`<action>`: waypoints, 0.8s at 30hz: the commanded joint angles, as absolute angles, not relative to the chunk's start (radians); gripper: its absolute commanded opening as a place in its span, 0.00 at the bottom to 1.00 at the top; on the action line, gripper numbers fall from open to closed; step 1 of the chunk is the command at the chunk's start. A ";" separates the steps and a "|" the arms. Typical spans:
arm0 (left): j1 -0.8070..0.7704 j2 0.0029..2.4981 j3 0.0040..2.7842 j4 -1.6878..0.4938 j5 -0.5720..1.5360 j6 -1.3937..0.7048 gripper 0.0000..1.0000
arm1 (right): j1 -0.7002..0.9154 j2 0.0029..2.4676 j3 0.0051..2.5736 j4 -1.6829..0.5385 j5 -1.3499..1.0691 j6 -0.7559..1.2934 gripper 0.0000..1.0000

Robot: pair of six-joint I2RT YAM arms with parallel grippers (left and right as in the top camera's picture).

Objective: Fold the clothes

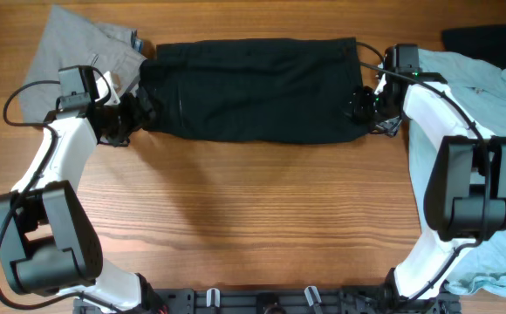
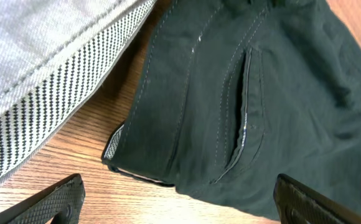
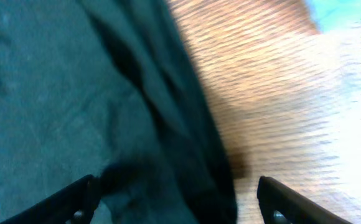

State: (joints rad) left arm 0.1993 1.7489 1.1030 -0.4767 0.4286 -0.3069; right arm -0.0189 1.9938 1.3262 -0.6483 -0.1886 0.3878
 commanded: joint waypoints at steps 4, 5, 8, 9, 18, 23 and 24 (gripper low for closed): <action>0.200 1.752 1.115 -0.488 0.437 -0.238 0.95 | -0.014 2.062 1.315 -0.805 -0.177 0.350 0.04; 0.200 1.752 1.115 -0.496 0.437 -0.238 0.95 | -0.018 2.027 1.314 -0.975 -0.027 0.376 0.04; 0.200 1.752 1.115 -0.507 0.438 -0.239 0.93 | -0.022 1.938 1.314 -1.167 0.229 0.470 0.27; 0.200 1.752 1.116 -0.507 0.438 -0.239 0.90 | -0.023 1.900 1.315 -1.131 0.219 0.421 0.68; 0.086 1.756 1.453 -0.731 0.316 -0.081 0.88 | -0.097 1.766 1.345 -0.856 -0.366 0.370 0.41; 0.024 1.890 1.453 -0.754 0.307 -0.056 0.75 | -0.083 1.776 1.333 -0.826 -0.219 0.440 0.76; 0.024 1.900 1.453 -0.753 0.317 -0.056 0.79 | -0.083 1.788 1.333 -0.728 -0.159 0.410 0.77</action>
State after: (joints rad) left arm 0.0212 1.8679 1.4521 -0.7525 0.3210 -0.0834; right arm -0.0830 1.7676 1.3304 -0.8341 -0.2783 0.4145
